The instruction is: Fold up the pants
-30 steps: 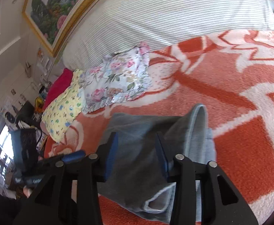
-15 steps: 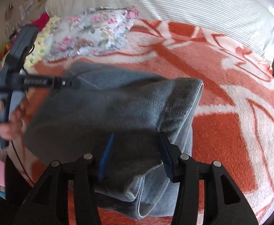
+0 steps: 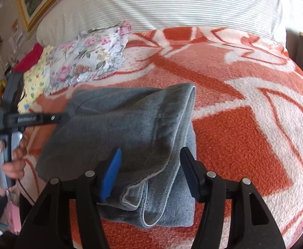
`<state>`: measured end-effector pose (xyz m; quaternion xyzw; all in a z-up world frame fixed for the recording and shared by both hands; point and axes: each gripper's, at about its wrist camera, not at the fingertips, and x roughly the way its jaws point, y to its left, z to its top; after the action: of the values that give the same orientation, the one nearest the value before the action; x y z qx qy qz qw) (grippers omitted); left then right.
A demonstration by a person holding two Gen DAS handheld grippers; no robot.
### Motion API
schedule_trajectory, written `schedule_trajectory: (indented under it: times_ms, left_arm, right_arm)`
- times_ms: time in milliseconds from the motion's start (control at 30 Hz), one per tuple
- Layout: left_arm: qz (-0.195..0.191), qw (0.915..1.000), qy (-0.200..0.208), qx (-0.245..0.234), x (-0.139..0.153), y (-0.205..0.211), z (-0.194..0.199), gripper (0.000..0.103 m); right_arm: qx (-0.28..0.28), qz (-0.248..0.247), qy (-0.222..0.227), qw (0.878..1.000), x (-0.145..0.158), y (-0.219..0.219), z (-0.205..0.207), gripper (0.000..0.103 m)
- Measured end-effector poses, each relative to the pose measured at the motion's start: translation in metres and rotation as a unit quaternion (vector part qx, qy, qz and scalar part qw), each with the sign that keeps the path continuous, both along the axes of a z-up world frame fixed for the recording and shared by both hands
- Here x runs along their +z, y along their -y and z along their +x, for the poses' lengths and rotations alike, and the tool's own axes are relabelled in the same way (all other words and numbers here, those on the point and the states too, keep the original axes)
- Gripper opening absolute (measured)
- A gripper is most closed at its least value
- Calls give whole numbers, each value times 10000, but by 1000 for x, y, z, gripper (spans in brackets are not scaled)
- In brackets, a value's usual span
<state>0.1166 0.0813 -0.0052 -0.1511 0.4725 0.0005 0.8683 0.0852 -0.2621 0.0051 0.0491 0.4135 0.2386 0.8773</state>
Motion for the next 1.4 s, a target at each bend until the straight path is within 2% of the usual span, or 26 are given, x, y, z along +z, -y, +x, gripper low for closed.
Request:
schedule_trajectory:
  times_ms: [200,367,733,867,1100,1200,1333,1367,1400]
  left_arm:
    - [75,9998,18,179,1,-16,-34,67]
    - [-287,9991,-202,253,-17,-28,-41,69]
    - [-654,9961,-554,209,-42,-26,-24,70]
    - [-690,9954,-639,197,-50,-22,-17,72]
    - [-750,9948,-657,205,-52,-20,-8,76]
    - [-770,9947,-656,196,-54,-17,-3,76]
    - [-756,9954,-570,158,-55,-9,1,74]
    - [-704,9960,-518,161,-54,-7,2,71]
    - [-686,9964,-486,138,-54,-6,1,63]
  right_arm:
    - [-197,244,-272,9991,-7,3,5,72]
    - [-213,351,-313,9987,-9,-2,7,79]
    - [-476,383,-456,9971,-21,6,19,83]
    - [-507,584,-669,9948,-33,13,25,84]
    - [-477,748,-746,9933,-39,12,35,86]
    - [-375,969,-853,9909,-45,9,39,86]
    - [-300,1026,-816,9909,-49,2,35,84]
    - [-290,967,-756,9920,-48,0,33,79]
    - [-279,920,-704,9929,-47,-1,31,76]
